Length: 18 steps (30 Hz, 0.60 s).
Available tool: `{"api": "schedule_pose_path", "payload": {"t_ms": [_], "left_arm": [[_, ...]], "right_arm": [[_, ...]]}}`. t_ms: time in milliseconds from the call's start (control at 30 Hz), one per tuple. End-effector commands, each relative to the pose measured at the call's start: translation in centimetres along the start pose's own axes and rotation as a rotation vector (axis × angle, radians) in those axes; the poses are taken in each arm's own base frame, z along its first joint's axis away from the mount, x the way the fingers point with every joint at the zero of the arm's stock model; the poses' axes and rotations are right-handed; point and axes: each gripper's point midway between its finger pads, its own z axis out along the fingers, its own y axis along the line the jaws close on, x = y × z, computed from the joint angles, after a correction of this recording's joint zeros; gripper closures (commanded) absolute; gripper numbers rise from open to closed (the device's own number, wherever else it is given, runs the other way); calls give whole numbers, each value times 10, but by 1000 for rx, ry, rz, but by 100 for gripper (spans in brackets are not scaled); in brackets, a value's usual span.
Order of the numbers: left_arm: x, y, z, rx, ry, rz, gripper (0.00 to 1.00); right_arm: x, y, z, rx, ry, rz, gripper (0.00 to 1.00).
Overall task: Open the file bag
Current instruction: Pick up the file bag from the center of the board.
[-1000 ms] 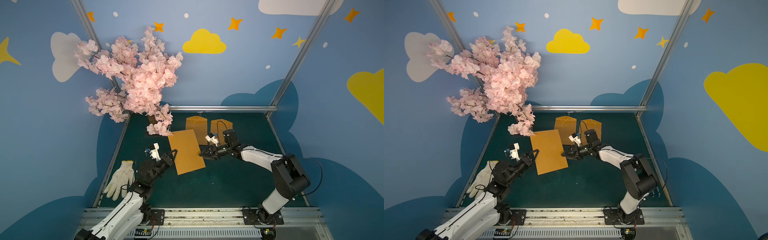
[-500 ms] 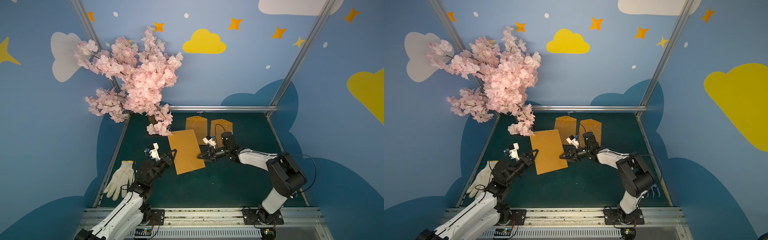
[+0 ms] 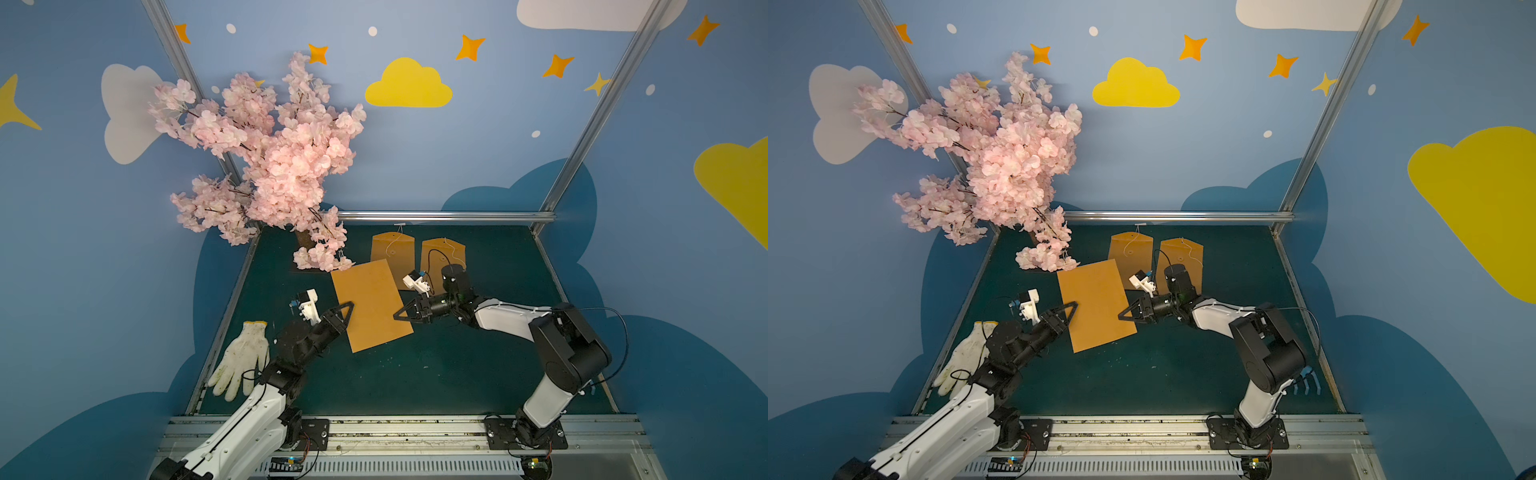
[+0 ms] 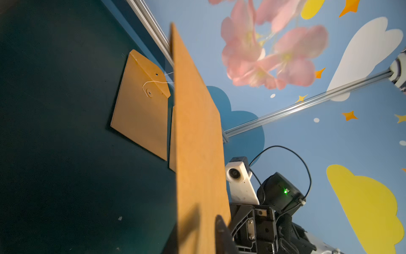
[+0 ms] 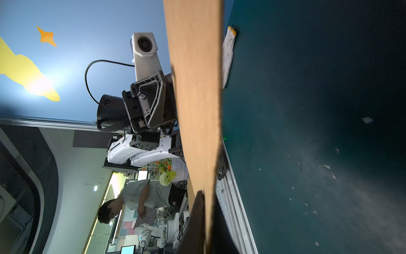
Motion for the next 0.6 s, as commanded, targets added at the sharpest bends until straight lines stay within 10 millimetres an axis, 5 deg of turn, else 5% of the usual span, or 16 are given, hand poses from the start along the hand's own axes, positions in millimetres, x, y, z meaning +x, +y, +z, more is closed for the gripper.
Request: {"api": "schedule_pose_path", "payload": {"t_ms": [0,233,400,567], "left_arm": [[8,-6,-1,-15,55,35,54],[26,12,-2,-131,137,42,32],[33,16,-2,-297,198,98,30],[26,1,2,-398,253,165,30]], "right_arm": [[-3,13,-6,6,1,-46,97],[0,16,-31,142,13,-96,98],[3,20,-50,270,33,-131,98],[7,13,-62,424,52,-147,98]]}}
